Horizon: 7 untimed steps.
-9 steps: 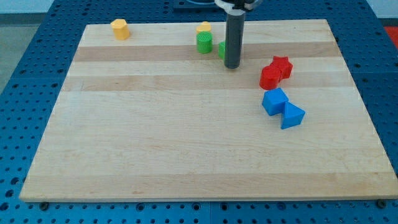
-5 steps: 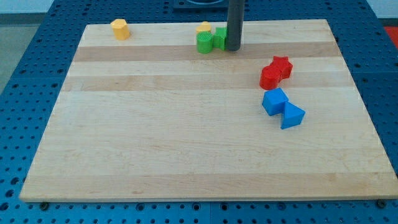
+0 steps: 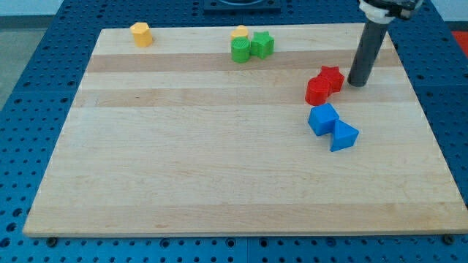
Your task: Push the red star along with red circle left a bit
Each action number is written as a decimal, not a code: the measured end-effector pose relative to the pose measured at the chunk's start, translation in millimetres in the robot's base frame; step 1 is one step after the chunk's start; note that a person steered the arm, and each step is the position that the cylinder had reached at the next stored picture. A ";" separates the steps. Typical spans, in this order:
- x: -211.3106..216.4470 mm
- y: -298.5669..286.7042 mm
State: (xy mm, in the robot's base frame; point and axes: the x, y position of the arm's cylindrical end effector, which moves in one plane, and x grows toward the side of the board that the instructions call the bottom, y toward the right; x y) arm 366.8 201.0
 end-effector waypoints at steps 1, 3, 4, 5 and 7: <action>2.3 -3.7; 2.2 -27.3; 3.6 -39.1; 20.2 -44.3; 18.3 -65.2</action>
